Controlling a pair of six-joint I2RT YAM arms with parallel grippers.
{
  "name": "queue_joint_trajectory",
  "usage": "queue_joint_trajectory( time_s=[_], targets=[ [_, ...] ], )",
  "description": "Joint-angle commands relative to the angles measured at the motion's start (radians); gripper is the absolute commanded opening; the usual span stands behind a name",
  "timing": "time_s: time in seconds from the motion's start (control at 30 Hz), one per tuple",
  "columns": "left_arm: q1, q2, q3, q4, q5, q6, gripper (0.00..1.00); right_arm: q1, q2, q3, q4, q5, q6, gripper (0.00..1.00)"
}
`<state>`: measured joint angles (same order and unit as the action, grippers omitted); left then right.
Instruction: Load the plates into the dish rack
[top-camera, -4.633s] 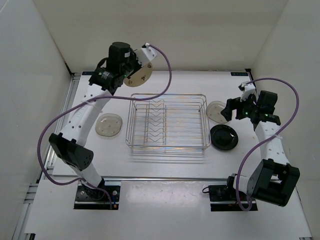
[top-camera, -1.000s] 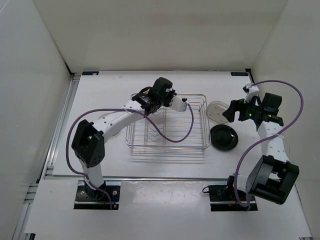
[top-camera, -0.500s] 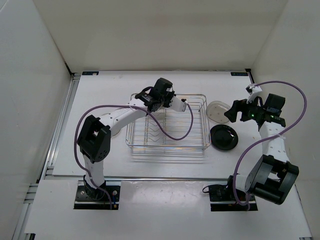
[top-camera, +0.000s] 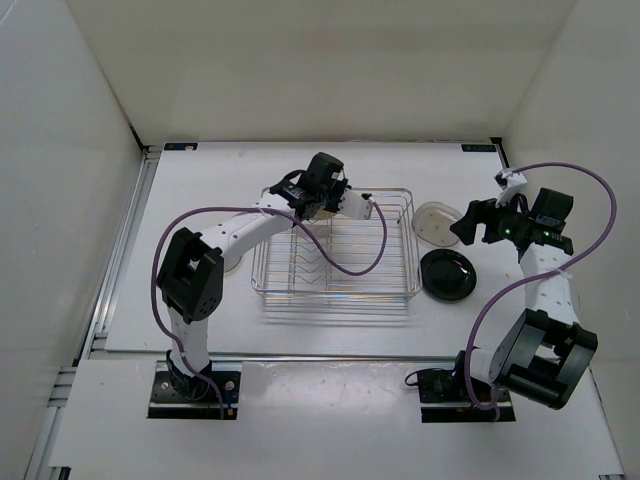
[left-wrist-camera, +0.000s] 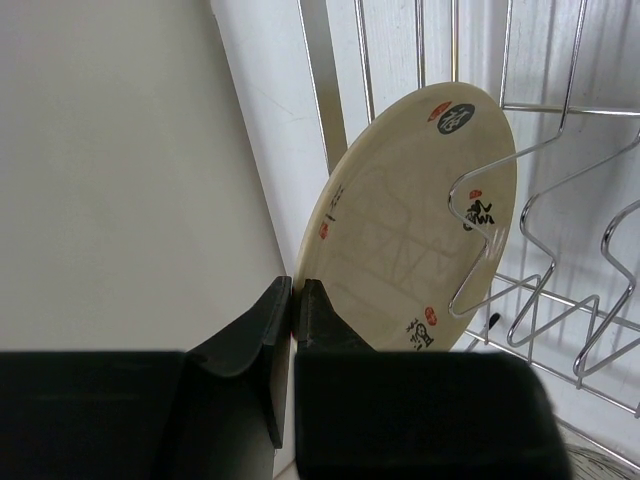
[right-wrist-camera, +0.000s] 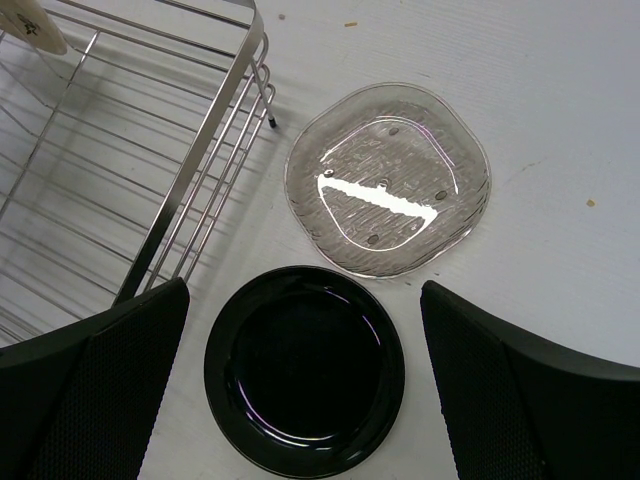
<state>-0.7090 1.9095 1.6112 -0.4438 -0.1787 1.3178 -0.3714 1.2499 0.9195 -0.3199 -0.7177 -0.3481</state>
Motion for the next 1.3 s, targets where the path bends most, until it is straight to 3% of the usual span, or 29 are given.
queue_joint_trajectory(
  time_s=[0.0, 0.6, 0.67, 0.77, 0.9, 1.0, 1.17, 1.27],
  targets=[
    [0.006, -0.021, 0.014, 0.047, 0.019, -0.006, 0.11, -0.006, -0.020, -0.001, 0.001, -0.028, -0.005, 1.00],
    [-0.012, -0.050, -0.068, 0.047, -0.018, -0.026, 0.11, -0.024, -0.020, -0.001, 0.001, -0.046, 0.004, 1.00],
    [-0.012, -0.050, -0.068, 0.047, -0.028, -0.026, 0.35, -0.024, -0.029, -0.001, 0.001, -0.046, 0.004, 1.00],
    [-0.012, -0.061, -0.068, 0.047, -0.037, -0.037, 0.56, -0.024, -0.029, -0.001, 0.001, -0.026, 0.004, 1.00],
    [-0.012, -0.081, -0.059, 0.047, -0.068, -0.057, 0.68, -0.024, 0.011, 0.010, 0.001, 0.064, 0.015, 1.00],
    [-0.012, -0.118, -0.059, 0.047, -0.081, -0.077, 0.72, -0.034, 0.048, 0.021, -0.008, 0.101, 0.004, 1.00],
    [-0.021, -0.202, -0.077, 0.047, -0.139, -0.098, 0.79, -0.070, 0.135, 0.039, -0.018, 0.092, 0.004, 1.00],
    [-0.021, -0.277, -0.077, 0.047, -0.198, -0.167, 0.81, -0.110, 0.242, 0.093, -0.059, 0.035, 0.017, 0.95]
  ],
)
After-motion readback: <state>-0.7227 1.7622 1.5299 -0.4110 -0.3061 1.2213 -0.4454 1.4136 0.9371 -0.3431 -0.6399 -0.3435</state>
